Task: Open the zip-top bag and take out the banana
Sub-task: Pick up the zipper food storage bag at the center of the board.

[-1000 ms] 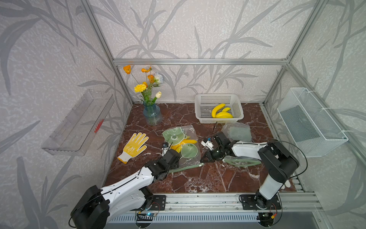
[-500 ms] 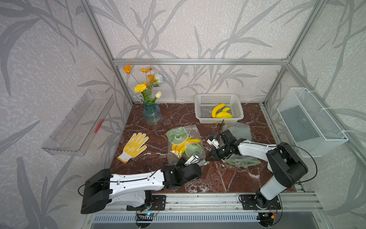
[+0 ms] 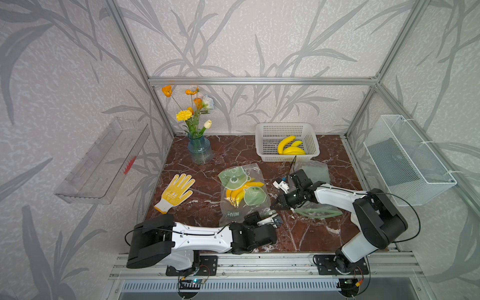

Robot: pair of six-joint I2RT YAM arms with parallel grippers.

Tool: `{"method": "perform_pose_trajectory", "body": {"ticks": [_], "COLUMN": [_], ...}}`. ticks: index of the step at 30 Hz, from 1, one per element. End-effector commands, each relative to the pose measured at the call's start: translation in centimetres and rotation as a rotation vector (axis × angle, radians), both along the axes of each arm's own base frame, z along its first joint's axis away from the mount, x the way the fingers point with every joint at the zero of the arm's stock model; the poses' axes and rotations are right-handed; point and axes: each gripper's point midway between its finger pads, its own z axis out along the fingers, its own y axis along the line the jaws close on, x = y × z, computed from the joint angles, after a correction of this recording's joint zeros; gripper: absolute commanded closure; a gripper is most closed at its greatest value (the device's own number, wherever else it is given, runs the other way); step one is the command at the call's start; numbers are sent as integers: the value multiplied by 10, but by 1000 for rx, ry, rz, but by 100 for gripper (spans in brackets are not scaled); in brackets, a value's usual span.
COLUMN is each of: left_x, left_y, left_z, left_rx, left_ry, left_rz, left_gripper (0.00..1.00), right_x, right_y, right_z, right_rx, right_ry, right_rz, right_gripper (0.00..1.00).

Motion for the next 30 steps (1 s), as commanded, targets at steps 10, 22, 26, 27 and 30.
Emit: {"method": "perform_pose_trajectory", "body": {"ticks": [10,22,26,27,30], "left_x": [17,24,23,22,21], "left_y": [-9,-9,-13,-14,-16], "left_z": [-11,-12,-8,-7,-3], "left_rx": [103,105,77,65,40], "left_ry": [-127,-174,-161,-154,-150], "left_rz": [15,58,55,52,51], "left_gripper": [20,54,73,76,82], "right_x": [-7,-12,-14,-14,-14], "right_y": [-2,-7,-9,-9,-11], "right_z": [10,13,13,13,13], "right_rx": [39,46,44,45,46], "right_ry": [3,12,14,12,14], "right_rz": [-5,-11,-12,-12,-19], "right_gripper": [99,99,99,99,98]}}
